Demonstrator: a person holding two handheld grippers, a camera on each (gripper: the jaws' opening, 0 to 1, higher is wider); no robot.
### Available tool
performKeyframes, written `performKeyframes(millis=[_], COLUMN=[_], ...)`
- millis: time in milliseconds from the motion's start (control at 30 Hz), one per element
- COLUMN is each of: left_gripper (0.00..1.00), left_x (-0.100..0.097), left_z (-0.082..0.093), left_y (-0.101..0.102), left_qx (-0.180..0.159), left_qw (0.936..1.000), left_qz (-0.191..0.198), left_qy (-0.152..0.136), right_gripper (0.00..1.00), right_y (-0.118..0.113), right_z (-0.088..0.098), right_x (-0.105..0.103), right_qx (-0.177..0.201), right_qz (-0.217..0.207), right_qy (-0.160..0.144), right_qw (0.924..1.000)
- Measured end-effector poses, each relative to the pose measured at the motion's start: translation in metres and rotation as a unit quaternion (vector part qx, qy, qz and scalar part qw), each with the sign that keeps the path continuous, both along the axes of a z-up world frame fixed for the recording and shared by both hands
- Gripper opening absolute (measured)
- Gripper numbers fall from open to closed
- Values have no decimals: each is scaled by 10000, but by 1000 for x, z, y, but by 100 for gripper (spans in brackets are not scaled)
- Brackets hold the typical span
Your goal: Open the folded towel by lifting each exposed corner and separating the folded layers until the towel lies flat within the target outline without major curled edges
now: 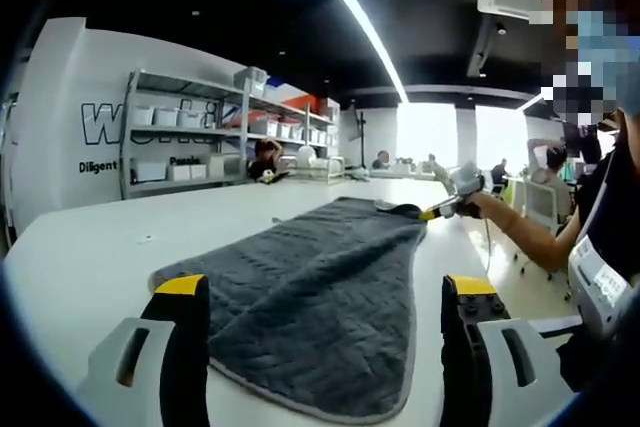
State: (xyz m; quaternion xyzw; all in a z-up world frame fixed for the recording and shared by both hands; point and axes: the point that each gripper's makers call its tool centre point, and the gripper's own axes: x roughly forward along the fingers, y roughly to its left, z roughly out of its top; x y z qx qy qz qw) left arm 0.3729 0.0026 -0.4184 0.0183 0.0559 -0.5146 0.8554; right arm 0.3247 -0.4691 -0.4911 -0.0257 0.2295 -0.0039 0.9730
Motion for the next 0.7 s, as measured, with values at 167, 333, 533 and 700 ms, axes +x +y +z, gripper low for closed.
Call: performKeyframes(millis=[167, 333, 533, 700], left_gripper=[95, 95, 95, 95], left_x=[0, -1, 0, 3], left_z=[0, -2, -1, -5], left_y=[0, 0, 1, 3], left_qx=[-1, 29, 7, 84], left_qw=[10000, 10000, 10000, 9999], left_qz=[8, -4, 5, 91], left_qy=[6, 17, 29, 41], right_gripper=[1, 2, 19, 28], right_y=[-2, -3, -12, -16], right_z=[-5, -6, -1, 12], right_x=[-4, -3, -4, -7], right_qx=[-85, -91, -13, -11], right_qz=[-4, -32, -197, -335], right_qy=[99, 97, -6, -250], right_qw=[9999, 9999, 9998, 9991])
